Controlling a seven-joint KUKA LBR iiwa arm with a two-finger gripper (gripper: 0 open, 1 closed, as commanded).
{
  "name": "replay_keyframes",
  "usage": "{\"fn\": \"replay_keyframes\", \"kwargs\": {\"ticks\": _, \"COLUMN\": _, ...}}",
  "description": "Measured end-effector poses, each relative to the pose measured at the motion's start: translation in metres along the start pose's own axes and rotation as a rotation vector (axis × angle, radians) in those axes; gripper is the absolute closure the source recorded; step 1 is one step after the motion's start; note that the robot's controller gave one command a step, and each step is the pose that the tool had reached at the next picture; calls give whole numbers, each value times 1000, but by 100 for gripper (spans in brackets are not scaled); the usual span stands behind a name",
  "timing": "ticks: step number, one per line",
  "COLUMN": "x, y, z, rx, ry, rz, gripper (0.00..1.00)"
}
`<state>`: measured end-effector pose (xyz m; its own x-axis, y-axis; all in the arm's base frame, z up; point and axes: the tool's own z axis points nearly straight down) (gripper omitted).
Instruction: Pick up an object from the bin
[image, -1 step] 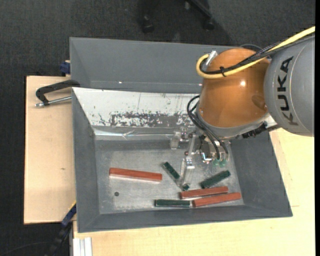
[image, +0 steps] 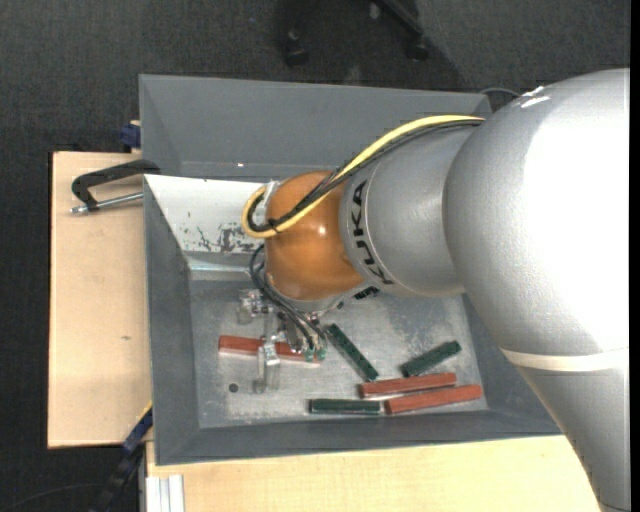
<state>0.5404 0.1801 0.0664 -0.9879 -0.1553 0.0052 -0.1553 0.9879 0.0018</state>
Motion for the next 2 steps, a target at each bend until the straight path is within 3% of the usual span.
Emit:
{"fn": "replay_keyframes", "kwargs": {"ticks": 1, "x": 9, "y": -16, "z": -36, "rx": 0, "ry": -9, "rz": 34, "gripper": 0}}
{"fn": "replay_keyframes", "kwargs": {"ticks": 2, "x": 22, "y": -38, "z": -49, "rx": 1, "ry": -5, "rz": 103, "gripper": 0}}
